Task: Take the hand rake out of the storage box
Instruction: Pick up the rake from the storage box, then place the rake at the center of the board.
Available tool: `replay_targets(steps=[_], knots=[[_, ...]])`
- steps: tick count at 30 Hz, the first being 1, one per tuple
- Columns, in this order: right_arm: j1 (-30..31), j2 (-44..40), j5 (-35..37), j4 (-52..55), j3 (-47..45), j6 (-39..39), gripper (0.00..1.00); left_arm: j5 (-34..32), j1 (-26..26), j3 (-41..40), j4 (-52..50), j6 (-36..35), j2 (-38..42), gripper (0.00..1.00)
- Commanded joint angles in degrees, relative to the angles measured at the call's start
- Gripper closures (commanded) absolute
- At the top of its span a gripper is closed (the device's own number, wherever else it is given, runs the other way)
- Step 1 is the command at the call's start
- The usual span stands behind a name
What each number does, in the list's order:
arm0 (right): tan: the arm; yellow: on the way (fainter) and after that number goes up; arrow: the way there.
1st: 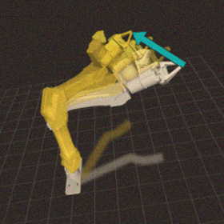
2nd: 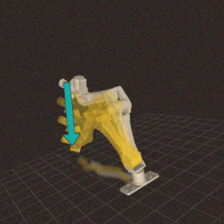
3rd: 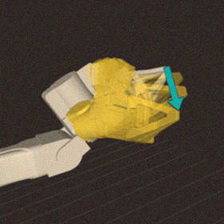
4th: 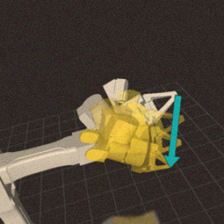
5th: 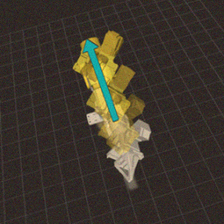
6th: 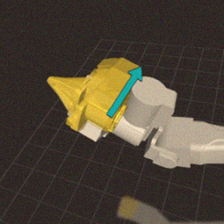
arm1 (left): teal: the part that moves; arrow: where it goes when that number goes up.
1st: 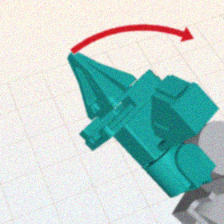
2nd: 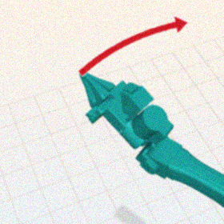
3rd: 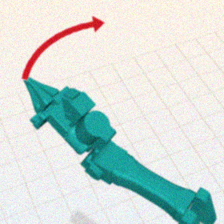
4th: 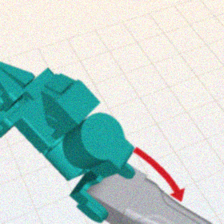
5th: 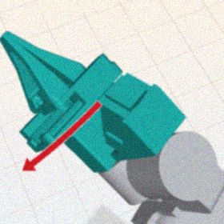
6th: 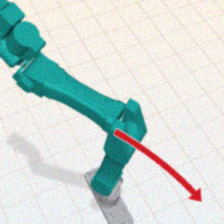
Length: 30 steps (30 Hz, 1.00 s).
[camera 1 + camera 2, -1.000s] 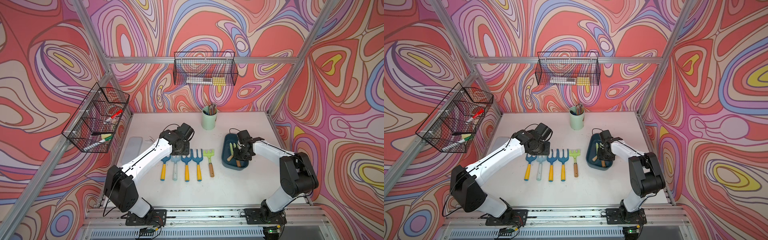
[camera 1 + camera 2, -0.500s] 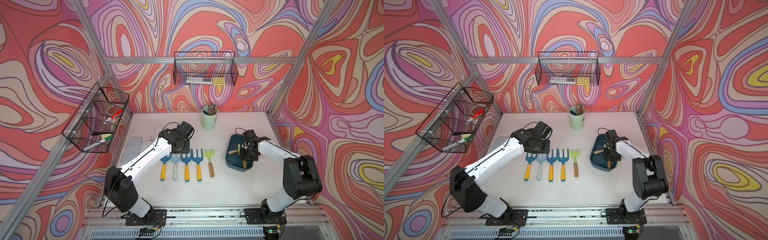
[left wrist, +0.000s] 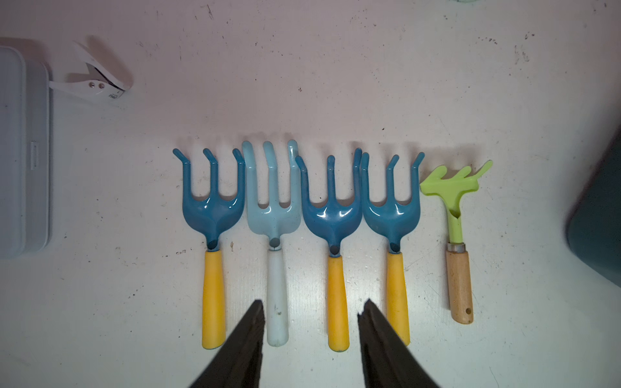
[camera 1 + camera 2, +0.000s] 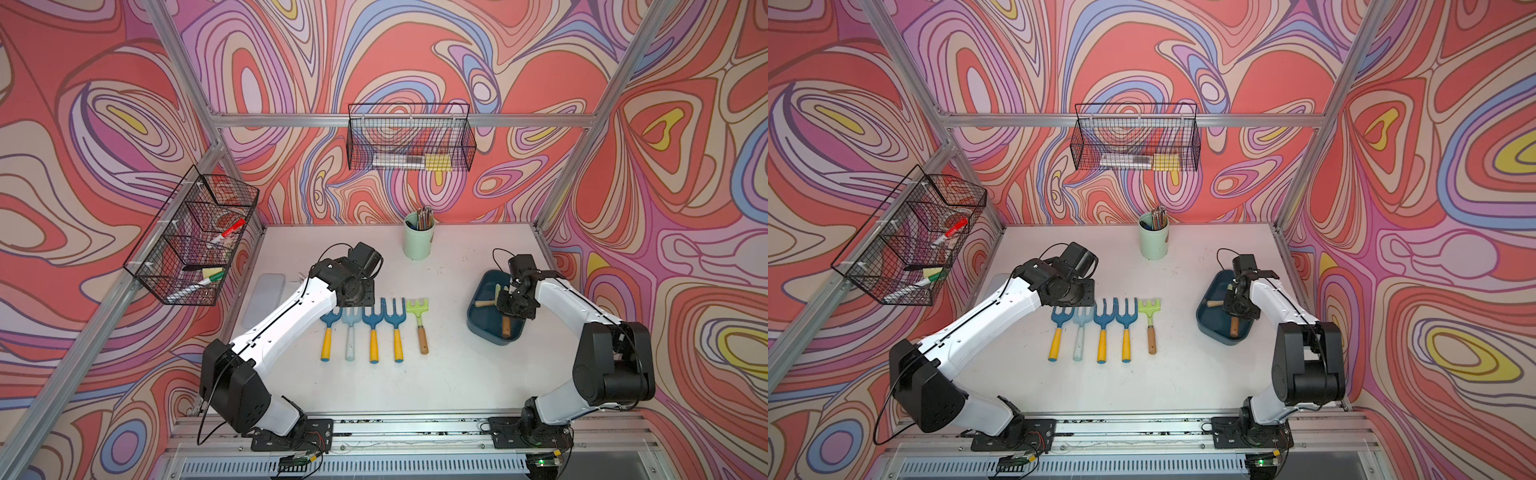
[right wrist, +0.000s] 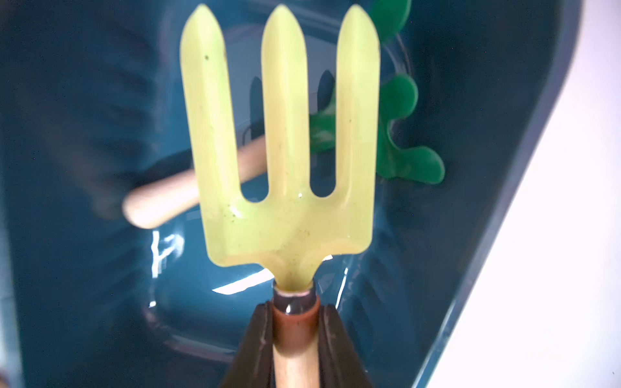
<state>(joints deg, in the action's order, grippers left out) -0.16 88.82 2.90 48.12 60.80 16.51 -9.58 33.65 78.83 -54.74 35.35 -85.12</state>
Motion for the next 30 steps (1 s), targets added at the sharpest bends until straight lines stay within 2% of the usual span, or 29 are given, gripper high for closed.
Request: replay_targets(steps=[1, 7, 12, 18, 22, 30], knots=[[1.11, -2.48, -1.91, 0.15, 3.43, -0.3, 0.94, -1.23, -0.36, -0.95, -1.34, -0.61, 1.62, 0.5], [9.6, -3.46, 1.15, 4.35, 9.53, 1.56, 0.93, -1.24, -0.59, -0.62, -1.15, -0.54, 1.21, 0.5], [20.25, -3.8, 3.27, 7.85, 13.94, 4.53, 0.94, -1.31, -0.67, -0.52, -0.98, -0.54, 0.88, 0.5], [31.91, -1.53, 1.8, 5.03, 11.28, 10.39, 0.93, -1.25, -0.94, -0.6, -0.63, -0.38, 0.73, 0.5], [35.0, 1.71, 0.71, 0.09, 6.13, 13.83, 0.94, -1.22, -0.96, -0.52, -0.74, -0.53, 0.67, 0.5], [35.29, 4.66, 1.61, -6.19, -0.7, 17.41, 0.94, -1.49, -1.3, -1.22, -0.9, -0.47, 1.29, 0.5]])
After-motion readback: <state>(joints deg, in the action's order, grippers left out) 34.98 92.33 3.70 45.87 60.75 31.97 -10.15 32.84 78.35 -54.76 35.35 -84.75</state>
